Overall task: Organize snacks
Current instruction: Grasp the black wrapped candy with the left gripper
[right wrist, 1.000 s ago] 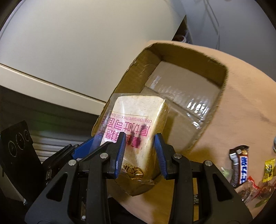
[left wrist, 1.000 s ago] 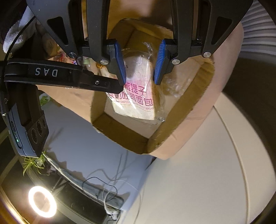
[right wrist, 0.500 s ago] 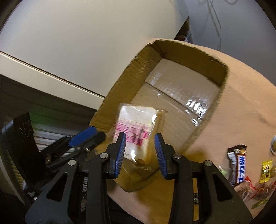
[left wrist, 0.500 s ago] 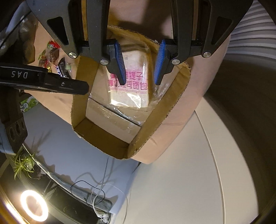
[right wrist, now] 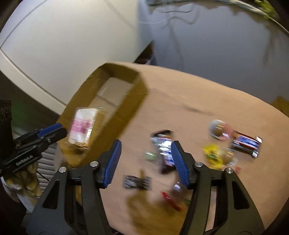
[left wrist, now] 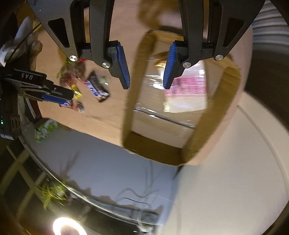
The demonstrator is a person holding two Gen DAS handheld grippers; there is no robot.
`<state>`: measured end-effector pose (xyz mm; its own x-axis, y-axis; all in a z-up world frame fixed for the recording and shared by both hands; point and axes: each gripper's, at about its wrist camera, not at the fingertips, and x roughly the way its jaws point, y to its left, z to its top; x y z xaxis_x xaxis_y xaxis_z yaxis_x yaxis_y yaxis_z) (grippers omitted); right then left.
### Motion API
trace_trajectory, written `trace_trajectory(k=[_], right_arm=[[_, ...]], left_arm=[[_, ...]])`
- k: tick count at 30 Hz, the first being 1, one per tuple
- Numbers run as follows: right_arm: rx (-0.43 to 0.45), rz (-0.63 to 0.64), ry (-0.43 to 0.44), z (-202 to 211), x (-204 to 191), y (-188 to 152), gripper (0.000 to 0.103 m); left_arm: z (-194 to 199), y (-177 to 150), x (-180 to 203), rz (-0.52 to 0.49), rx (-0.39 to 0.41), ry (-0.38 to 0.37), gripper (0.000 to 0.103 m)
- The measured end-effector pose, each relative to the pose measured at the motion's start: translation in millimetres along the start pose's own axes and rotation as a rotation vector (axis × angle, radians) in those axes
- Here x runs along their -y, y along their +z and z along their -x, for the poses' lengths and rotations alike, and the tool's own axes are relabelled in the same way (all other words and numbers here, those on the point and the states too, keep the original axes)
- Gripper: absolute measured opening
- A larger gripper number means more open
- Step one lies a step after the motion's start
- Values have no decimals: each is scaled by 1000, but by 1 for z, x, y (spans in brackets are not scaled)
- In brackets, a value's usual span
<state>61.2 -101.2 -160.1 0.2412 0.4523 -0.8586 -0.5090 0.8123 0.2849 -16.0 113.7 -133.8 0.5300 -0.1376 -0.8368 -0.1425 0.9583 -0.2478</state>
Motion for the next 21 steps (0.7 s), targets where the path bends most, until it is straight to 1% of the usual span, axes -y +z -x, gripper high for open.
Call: trace_trajectory(k=[1, 3, 7, 11, 12, 14, 17, 21], right_arm=[[2, -7, -15, 7, 8, -4, 66], [-4, -20, -47, 16, 25, -13, 68], [-34, -74, -117, 29, 60, -35, 69], [-66, -119, -147, 34, 86, -61, 69], [-77, -118, -153, 35, 90, -68, 69], [-102, -103, -171, 34, 93, -78, 69], [-127, -71, -188, 32, 87, -90, 69], [-123, -63, -133, 26, 73, -89, 69]], left_arm=[[-2, 0, 8, -23, -8, -12, 37], [-7, -3, 22, -60, -26, -34, 37], [-21, -11, 50, -146, -77, -72, 37], [-38, -26, 71, -219, -141, -97, 37], [-44, -30, 75, -243, -162, -95, 39], [-52, -36, 82, -274, -187, -94, 41], [-64, -44, 87, -320, -221, -83, 42], [-73, -51, 91, -362, -246, -79, 42]])
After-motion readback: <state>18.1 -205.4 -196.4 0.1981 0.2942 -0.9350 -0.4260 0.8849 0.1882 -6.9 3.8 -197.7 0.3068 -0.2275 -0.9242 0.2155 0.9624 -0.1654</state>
